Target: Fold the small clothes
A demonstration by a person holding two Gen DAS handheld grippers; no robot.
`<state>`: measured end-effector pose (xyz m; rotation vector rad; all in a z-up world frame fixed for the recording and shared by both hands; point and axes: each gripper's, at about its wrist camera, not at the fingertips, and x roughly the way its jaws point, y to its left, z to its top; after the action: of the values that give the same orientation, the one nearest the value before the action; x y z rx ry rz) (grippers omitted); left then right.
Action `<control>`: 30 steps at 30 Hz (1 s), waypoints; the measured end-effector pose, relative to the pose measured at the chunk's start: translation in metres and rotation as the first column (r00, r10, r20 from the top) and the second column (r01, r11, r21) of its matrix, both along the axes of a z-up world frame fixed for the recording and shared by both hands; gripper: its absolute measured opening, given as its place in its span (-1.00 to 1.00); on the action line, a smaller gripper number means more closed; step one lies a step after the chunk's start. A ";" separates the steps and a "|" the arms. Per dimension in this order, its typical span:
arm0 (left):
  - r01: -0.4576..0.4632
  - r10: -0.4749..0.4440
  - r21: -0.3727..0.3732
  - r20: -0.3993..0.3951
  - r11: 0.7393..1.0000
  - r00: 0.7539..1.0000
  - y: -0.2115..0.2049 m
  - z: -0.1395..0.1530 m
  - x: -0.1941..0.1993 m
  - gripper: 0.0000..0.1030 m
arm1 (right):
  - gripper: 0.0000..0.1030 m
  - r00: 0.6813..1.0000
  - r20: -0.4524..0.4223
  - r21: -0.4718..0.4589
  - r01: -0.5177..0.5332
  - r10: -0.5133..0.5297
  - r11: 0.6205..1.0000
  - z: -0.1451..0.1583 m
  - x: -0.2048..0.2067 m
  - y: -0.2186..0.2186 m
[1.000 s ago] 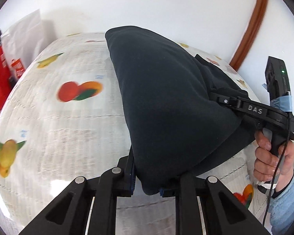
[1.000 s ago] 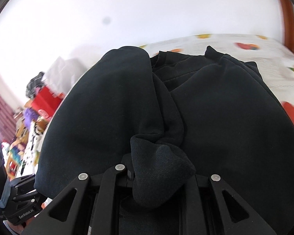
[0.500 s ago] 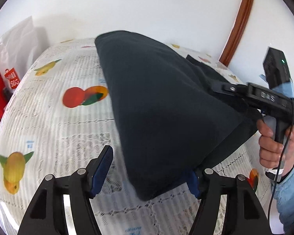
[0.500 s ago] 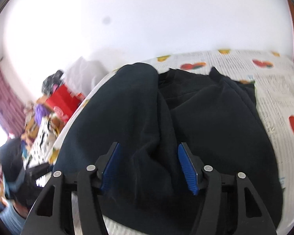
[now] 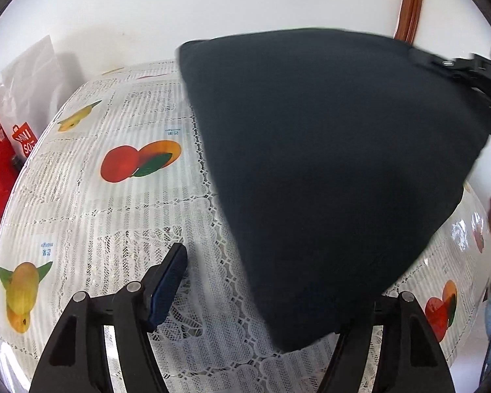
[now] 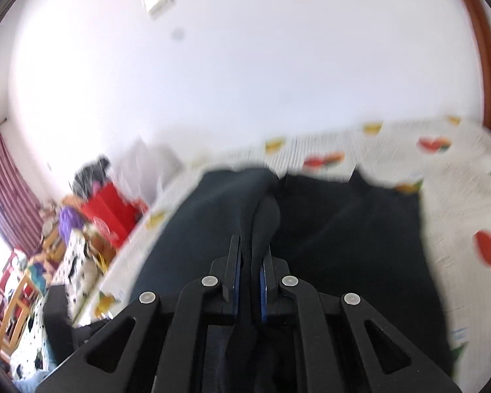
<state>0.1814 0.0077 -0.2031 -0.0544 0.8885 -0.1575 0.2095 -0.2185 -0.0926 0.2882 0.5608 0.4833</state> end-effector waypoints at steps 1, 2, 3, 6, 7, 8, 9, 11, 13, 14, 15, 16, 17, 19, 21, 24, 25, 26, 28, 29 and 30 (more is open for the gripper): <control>0.000 0.000 -0.006 0.001 1.000 1.000 0.003 0.001 -0.006 0.38 | -0.84 0.999 0.049 0.003 0.017 -0.017 1.000 0.008 -0.013 -0.013; 0.000 0.000 -0.008 0.003 1.000 1.000 0.004 0.001 -0.006 0.40 | -0.84 0.996 0.084 0.010 0.034 -0.035 0.999 0.011 -0.024 -0.025; -0.001 0.001 -0.007 0.004 1.000 1.000 0.004 0.001 -0.005 0.42 | -0.84 0.994 0.092 0.019 0.049 -0.051 0.999 0.011 -0.031 -0.035; -0.001 0.001 0.010 0.004 1.000 1.000 0.007 0.002 -0.007 0.46 | -0.84 0.995 0.000 -0.023 0.098 -0.098 0.995 -0.017 -0.035 -0.056; -0.001 0.001 0.015 0.005 1.000 1.000 0.007 0.001 -0.007 0.46 | -0.84 0.992 -0.053 -0.048 0.114 -0.117 0.992 -0.034 -0.031 -0.060; 0.000 0.000 0.019 0.006 1.000 1.000 0.006 0.001 -0.007 0.46 | -0.84 0.987 -0.104 -0.054 0.119 -0.124 0.991 -0.050 -0.026 -0.064; 0.000 0.000 0.021 0.006 1.000 1.000 0.006 0.001 -0.008 0.47 | -0.84 0.979 -0.157 -0.054 0.122 -0.130 0.991 -0.067 -0.020 -0.067; 0.004 -0.004 0.019 0.006 1.000 1.000 0.004 0.003 -0.008 0.47 | -0.81 0.969 -0.198 -0.066 0.139 -0.149 0.988 -0.082 -0.015 -0.068; 0.034 -0.034 -0.014 0.021 0.999 0.999 0.003 0.007 -0.011 0.43 | -0.66 0.966 -0.201 -0.053 0.158 -0.165 0.986 -0.080 -0.015 -0.069; 0.056 -0.055 -0.035 0.043 0.998 0.998 0.004 0.010 -0.015 0.44 | -0.52 0.964 -0.201 -0.038 0.167 -0.172 0.985 -0.077 -0.017 -0.073; 0.070 -0.067 -0.042 0.064 0.997 0.996 0.002 0.014 -0.019 0.49 | -0.45 0.965 -0.200 -0.027 0.170 -0.172 0.985 -0.074 -0.016 -0.074; 0.083 -0.080 -0.042 0.073 0.996 0.994 -0.004 0.017 -0.021 0.54 | -0.24 0.968 -0.197 -0.020 0.157 -0.158 0.987 -0.070 -0.013 -0.076; 0.100 -0.097 -0.038 0.073 0.994 0.993 -0.010 0.018 -0.021 0.61 | 0.01 0.969 -0.200 -0.020 0.146 -0.147 0.989 -0.068 -0.009 -0.076; 0.112 -0.111 -0.009 0.064 0.994 0.992 -0.023 0.018 -0.016 0.61 | 0.08 0.970 -0.209 -0.011 0.128 -0.127 0.992 -0.066 0.002 -0.075; 0.104 -0.104 0.013 0.041 0.995 0.994 -0.032 0.014 -0.009 0.61 | 0.07 0.967 -0.231 -0.016 0.110 -0.111 0.994 -0.065 0.014 -0.072; 0.075 -0.075 0.007 0.006 0.997 0.997 -0.035 0.006 0.001 0.66 | -0.22 0.950 -0.296 -0.098 0.070 -0.096 0.993 -0.074 0.032 -0.057; 0.074 -0.074 0.004 0.005 0.997 0.997 -0.034 0.005 0.002 0.67 | -0.58 0.950 -0.305 -0.112 0.042 -0.074 0.993 -0.076 0.037 -0.052; 0.069 -0.069 0.010 0.002 0.998 0.998 -0.034 0.005 0.003 0.70 | -0.77 0.953 -0.299 -0.112 0.016 -0.049 0.994 -0.074 0.038 -0.049; 0.061 -0.061 0.020 0.000 0.998 0.998 -0.034 0.005 0.004 0.70 | -0.82 0.971 -0.234 -0.147 0.004 -0.039 0.989 -0.063 0.034 -0.048; 0.059 -0.059 0.021 0.000 0.998 0.998 -0.034 0.005 0.004 0.70 | -0.84 0.980 -0.197 -0.146 -0.005 -0.025 0.989 -0.055 0.030 -0.050; 0.056 -0.056 0.022 0.000 0.998 0.998 -0.033 0.004 0.003 0.70 | -0.84 0.989 -0.150 -0.121 0.004 -0.022 0.993 -0.045 0.026 -0.057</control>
<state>0.1848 -0.0257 -0.1990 -0.0088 0.8917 -0.2004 0.2355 -0.2760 -0.1375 0.2139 0.7323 0.4153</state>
